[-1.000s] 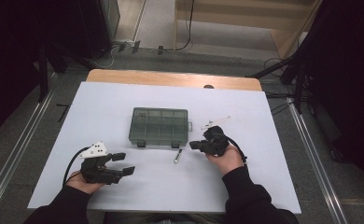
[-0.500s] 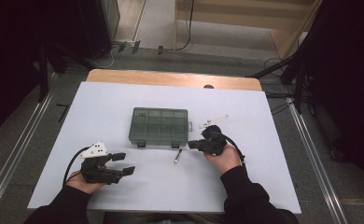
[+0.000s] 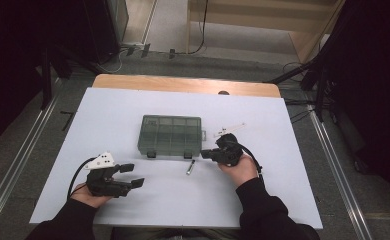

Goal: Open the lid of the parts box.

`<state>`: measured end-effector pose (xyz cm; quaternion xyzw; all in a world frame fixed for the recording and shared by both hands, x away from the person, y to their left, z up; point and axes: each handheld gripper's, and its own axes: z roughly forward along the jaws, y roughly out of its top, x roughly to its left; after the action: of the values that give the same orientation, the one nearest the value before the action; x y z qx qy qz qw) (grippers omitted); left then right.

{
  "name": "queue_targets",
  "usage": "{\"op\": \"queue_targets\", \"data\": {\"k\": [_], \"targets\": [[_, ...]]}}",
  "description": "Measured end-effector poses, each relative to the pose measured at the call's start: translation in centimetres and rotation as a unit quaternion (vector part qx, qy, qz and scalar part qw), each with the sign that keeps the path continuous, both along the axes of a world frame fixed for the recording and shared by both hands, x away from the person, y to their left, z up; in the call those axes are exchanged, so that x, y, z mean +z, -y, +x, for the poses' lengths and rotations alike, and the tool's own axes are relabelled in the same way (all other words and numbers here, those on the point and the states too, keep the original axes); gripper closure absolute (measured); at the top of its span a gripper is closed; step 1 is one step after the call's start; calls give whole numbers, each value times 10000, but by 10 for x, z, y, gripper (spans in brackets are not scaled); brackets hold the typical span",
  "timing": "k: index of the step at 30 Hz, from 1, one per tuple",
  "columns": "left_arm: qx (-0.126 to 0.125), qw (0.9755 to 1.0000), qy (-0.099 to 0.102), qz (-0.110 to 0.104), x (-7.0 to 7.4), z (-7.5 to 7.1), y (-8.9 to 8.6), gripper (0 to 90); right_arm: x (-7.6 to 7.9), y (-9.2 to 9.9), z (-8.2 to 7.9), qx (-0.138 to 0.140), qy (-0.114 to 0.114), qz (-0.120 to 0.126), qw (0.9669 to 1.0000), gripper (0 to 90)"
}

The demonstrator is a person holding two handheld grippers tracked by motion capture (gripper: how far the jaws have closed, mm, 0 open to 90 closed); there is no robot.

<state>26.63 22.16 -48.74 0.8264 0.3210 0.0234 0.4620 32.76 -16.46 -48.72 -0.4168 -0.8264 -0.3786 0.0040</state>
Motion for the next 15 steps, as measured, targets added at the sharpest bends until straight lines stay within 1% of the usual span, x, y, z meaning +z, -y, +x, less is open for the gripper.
{"op": "queue_targets", "data": {"k": [1, 4, 7, 9, 11, 15], "targets": [[7, 10000, 8, 3, 0, 0, 0, 284, 1, 0, 0, -4, 41, 32, 10000, 900], [42, 10000, -20, 16, -1, 1, 0, 284, 3, 0, -1, 1, 97, 26, 9999, 900], [70, 9999, -77, 4, -1, 2, 1, 284, 4, 1, -1, 2, 93, 44, 9999, 900], [87, 9999, -81, -13, -2, 4, 0, 284, 5, 1, 0, 11, 120, 73, 9999, 900], [134, 9999, -72, 11, -2, 6, -2, 284, 6, 1, 0, 12, 91, 82, 9999, 900], [281, 9994, -208, -34, -3, 12, -7, 285, 10, 2, 1, 23, 130, 101, 9999, 900]]}}
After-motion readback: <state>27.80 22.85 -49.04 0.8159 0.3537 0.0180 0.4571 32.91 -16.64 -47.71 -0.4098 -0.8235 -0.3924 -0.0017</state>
